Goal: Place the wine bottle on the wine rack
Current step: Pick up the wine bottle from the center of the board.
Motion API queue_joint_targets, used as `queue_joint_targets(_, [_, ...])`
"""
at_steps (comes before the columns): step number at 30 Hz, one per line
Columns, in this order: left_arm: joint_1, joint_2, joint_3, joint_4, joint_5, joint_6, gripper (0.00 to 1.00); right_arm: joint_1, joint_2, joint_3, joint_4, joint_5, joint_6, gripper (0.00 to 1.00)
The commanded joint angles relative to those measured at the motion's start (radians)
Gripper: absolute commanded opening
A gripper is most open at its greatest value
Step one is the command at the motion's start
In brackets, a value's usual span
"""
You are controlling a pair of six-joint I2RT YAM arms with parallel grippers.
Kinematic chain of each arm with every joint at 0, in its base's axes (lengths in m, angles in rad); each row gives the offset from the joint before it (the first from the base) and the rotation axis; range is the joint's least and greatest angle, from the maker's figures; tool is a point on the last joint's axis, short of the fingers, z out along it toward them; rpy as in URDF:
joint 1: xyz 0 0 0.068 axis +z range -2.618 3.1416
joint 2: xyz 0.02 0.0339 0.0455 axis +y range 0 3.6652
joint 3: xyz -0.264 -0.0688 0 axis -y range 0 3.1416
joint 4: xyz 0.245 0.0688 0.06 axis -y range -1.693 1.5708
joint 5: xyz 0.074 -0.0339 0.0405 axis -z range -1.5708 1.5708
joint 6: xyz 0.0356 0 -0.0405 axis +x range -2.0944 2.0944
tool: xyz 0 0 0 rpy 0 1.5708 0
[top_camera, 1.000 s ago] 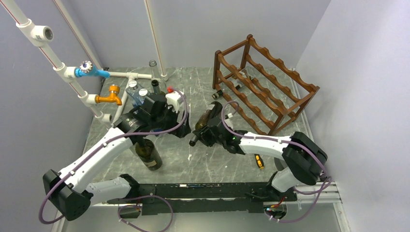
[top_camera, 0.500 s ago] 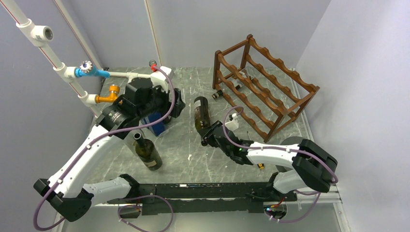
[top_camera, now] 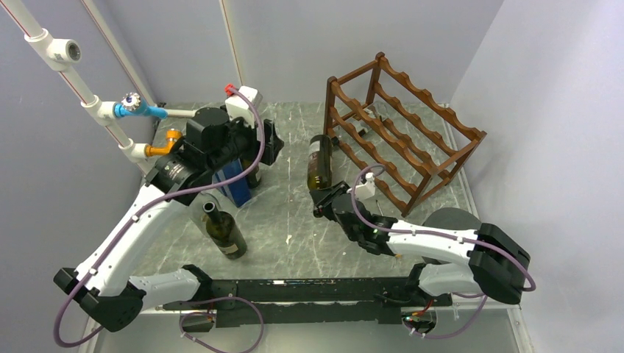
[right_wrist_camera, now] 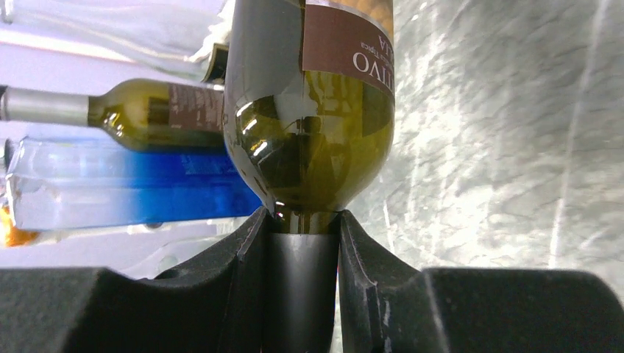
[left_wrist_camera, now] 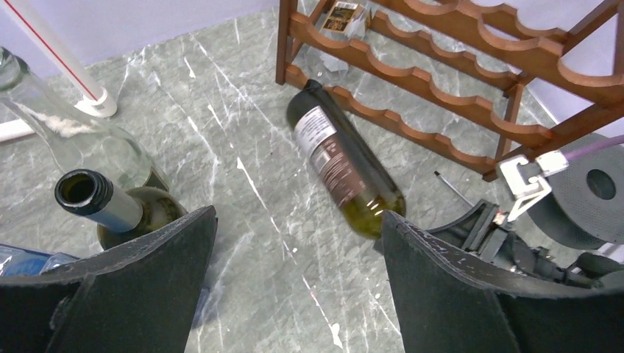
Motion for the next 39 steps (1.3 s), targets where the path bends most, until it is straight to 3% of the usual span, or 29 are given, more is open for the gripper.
queue_joint_targets(1, [0.011, -0.04, -0.051, 0.061, -0.048, 0.03, 0.87, 0.007, -0.057, 0.076, -0.097, 0.166, 0.055, 0.0])
queue_joint_targets(14, [0.019, -0.117, -0.168, 0.113, -0.088, 0.047, 0.87, 0.07, 0.052, 0.296, -0.544, 0.351, 0.289, 0.0])
queue_joint_targets(21, [0.019, -0.126, -0.185, 0.125, -0.08, 0.031, 0.87, 0.078, 0.053, 0.348, -0.682, 0.389, 0.35, 0.0])
queue_joint_targets(39, [0.019, -0.118, -0.197, 0.12, -0.107, 0.03, 0.87, 0.059, 0.102, 0.38, -0.705, 0.471, 0.341, 0.0])
